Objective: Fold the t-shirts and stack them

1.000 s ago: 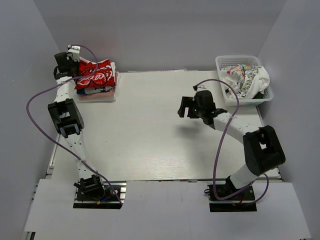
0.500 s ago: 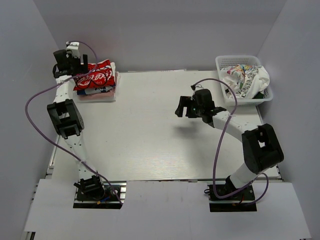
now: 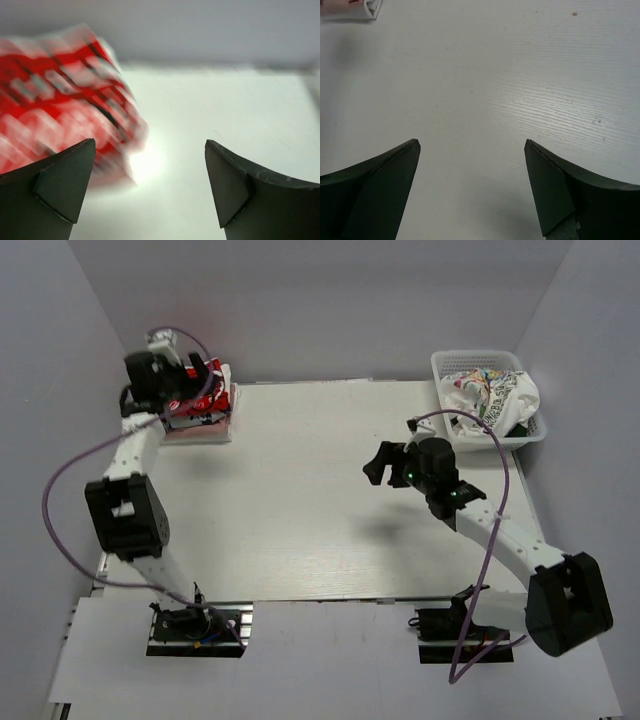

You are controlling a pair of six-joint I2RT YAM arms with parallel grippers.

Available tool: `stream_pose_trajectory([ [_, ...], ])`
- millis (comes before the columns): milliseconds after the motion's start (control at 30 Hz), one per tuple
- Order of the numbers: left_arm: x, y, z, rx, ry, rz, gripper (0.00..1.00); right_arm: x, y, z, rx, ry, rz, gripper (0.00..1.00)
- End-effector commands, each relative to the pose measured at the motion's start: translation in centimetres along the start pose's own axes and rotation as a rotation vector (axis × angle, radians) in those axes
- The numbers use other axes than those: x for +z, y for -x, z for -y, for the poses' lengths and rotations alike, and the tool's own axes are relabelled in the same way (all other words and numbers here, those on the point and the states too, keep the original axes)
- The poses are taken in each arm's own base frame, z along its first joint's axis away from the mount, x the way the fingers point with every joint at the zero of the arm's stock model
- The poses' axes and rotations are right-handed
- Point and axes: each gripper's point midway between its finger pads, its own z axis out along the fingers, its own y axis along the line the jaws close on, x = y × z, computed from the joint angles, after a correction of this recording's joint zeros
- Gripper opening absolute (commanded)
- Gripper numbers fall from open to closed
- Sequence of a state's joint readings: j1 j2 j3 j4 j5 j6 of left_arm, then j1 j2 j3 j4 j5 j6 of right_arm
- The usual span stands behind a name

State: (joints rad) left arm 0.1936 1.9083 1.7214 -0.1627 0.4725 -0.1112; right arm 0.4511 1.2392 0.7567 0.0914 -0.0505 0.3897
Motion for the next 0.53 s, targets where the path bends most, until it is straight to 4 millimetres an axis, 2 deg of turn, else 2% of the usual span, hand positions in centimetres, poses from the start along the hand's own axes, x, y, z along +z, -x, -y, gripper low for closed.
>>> stream_pose_trajectory([
  [0,-6.9,1.8,11.5,-0.162,-0.132,0.137,1.0,-1.4,2.2,-0.2,0.02,-0.002,0.122,0.91],
  [33,-8.2,1.3,13.0,-0.183,-0.144,0.168,1.0,-1.8,2.4,0.3,0.033,-0.033,0.135,0.91],
  [67,-8.7,-2.2,14.9,-0.229,-0.159,0.111,1.0,-2.2,2.0,0.4,0.035,-0.033,0.135,0.91],
  [100,-10.9,-1.8,16.5,-0.245,-0.182,0.132,1.0,-2.8,2.3,0.5,0.036,-0.04,0.153,0.91],
  [133,-11.6,-2.9,17.2,-0.266,-0.179,0.106,1.0,-3.1,2.1,0.8,0.04,-0.056,0.149,0.91],
  [167,-12.1,-6.5,18.3,-0.298,-0.177,0.011,1.0,-3.5,1.7,1.1,0.043,-0.075,0.142,0.91],
  [200,-12.8,-7.9,19.2,-0.299,-0.2,-0.025,1.0,-3.9,1.6,1.5,0.048,-0.092,0.148,0.91],
  [233,-14.1,-8.6,20.0,-0.296,-0.215,-0.037,1.0,-4.1,0.6,1.9,0.049,-0.112,0.115,0.91],
  [267,-14.7,-11.6,19.9,-0.325,-0.185,-0.122,1.0,-4.5,0.6,2.1,0.055,-0.121,0.123,0.91],
  [333,-15.8,-14.1,20.1,-0.328,-0.154,-0.187,1.0,-5.0,-0.3,2.4,0.059,-0.124,0.12,0.91],
  [367,-16.7,-14.7,19.6,-0.331,-0.114,-0.2,1.0,-5.4,0.0,2.3,0.063,-0.12,0.143,0.91],
  [400,-17.2,-14.7,19.7,-0.326,-0.104,-0.202,1.0,-5.6,-0.8,2.7,0.072,-0.127,0.139,0.91],
  [467,-17.9,-15.6,19.0,-0.321,-0.057,-0.206,1.0,-5.9,-0.2,2.2,0.076,-0.102,0.178,0.91],
  [500,-18.5,-15.0,19.1,-0.318,-0.056,-0.184,1.0,-6.2,0.3,2.1,0.08,-0.093,0.205,0.91],
])
